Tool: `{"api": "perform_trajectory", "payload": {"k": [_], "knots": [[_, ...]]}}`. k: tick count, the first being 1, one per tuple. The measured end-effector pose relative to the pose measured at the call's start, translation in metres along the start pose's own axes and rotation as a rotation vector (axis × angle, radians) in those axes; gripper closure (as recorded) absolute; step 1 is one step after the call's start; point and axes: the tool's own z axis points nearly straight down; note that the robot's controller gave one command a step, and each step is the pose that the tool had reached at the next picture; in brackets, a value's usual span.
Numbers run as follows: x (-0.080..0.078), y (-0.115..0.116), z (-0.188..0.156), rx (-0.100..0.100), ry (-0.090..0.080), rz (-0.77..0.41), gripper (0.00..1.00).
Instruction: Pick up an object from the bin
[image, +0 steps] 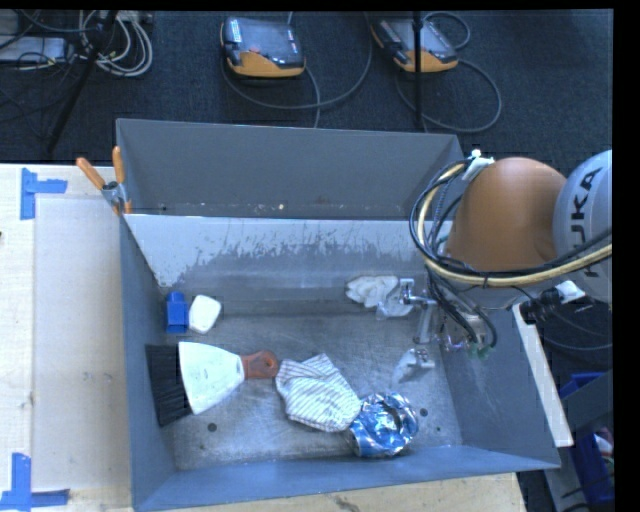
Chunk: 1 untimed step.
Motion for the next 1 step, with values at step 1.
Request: {"api": "perform_trajectory", "payload": {"k": [1], "knots": [[0.0,0.0,0.0,0.0,0.0,0.0,0.0]]}}
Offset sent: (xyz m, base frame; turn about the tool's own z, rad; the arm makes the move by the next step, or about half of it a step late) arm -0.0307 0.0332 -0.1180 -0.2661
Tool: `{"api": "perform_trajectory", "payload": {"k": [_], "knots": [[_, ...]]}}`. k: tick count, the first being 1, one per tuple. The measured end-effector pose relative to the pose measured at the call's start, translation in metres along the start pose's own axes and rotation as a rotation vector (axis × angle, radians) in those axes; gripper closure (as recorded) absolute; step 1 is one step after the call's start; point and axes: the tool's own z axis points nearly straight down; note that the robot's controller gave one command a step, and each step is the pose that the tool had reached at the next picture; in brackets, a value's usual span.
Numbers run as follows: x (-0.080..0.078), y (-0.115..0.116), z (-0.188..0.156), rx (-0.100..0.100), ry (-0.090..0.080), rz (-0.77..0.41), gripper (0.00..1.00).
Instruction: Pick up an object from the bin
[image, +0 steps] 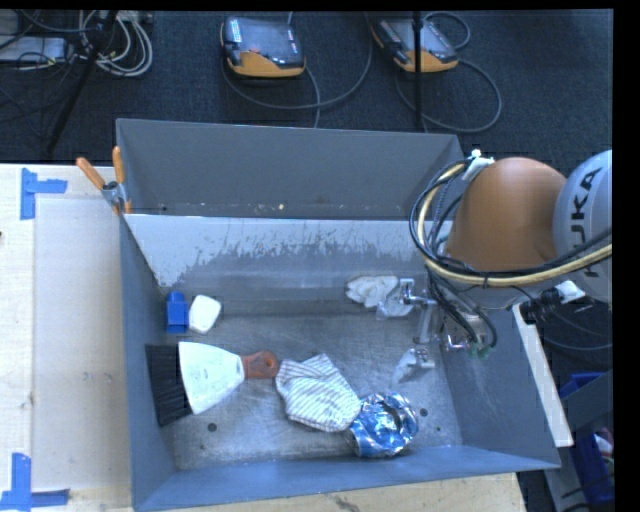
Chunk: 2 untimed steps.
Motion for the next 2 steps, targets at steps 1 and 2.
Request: {"api": "perform_trajectory", "payload": {"k": [1,2], "knots": [[0.0,0.0,0.0,0.0,0.0,-0.001,0.0],[0.039,-0.018,0.05,0.0,-0.003,-0.2,0.0]]}}
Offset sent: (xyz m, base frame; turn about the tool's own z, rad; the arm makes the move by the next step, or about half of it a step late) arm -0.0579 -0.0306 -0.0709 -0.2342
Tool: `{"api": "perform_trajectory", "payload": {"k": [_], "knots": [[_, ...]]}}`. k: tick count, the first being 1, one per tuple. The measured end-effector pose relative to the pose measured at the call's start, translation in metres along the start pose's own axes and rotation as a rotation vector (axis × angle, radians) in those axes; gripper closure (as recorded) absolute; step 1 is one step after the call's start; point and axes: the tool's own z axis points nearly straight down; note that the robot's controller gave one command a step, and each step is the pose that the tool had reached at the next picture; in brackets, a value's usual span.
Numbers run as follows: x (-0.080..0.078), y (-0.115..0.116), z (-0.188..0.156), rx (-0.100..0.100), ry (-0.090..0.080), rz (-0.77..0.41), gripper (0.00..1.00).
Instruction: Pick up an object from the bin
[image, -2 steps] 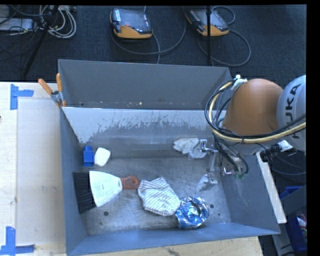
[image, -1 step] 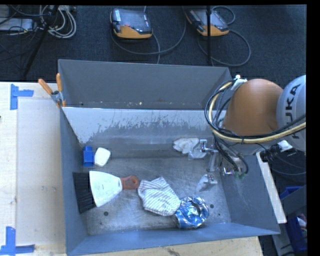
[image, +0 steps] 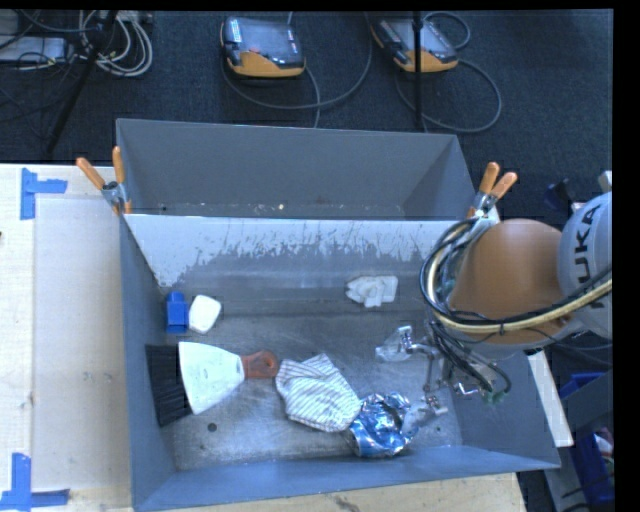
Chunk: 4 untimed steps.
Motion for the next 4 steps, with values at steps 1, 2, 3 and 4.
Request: {"api": "perform_trajectory", "payload": {"k": [1,2,3,4], "knots": [[-0.025,0.084,0.052,0.002,0.007,0.014,1.0],[-0.025,0.084,0.052,0.002,0.007,0.014,1.0],[-0.01,0.083,-0.062,0.0,0.003,-0.029,1.0],[-0.01,0.084,-0.062,0.0,0.003,-0.03,1.0]]}}
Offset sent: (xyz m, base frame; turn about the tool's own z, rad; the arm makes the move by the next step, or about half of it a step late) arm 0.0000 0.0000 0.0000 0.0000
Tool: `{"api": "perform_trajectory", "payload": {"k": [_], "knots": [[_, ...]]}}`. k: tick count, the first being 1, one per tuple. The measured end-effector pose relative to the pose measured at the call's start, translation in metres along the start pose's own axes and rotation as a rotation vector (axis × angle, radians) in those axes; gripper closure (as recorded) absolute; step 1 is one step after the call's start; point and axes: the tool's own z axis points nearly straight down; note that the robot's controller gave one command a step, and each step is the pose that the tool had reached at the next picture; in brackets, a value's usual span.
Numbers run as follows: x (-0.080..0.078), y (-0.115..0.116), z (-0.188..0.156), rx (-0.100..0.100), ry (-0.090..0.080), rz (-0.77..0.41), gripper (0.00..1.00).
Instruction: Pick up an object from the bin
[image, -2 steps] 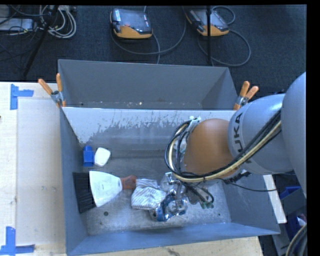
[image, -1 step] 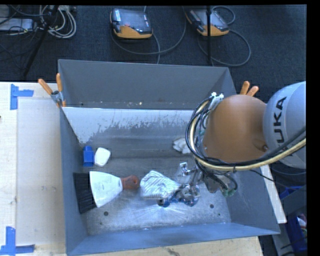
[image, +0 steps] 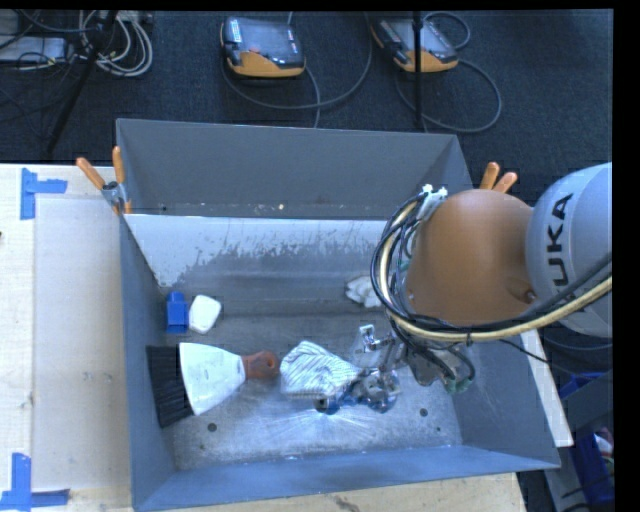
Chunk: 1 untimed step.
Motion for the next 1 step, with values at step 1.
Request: {"api": "perform_trajectory", "payload": {"k": [1], "knots": [[0.0012,-0.0026,-0.0116,-0.001,0.005,-0.046,1.0]]}}
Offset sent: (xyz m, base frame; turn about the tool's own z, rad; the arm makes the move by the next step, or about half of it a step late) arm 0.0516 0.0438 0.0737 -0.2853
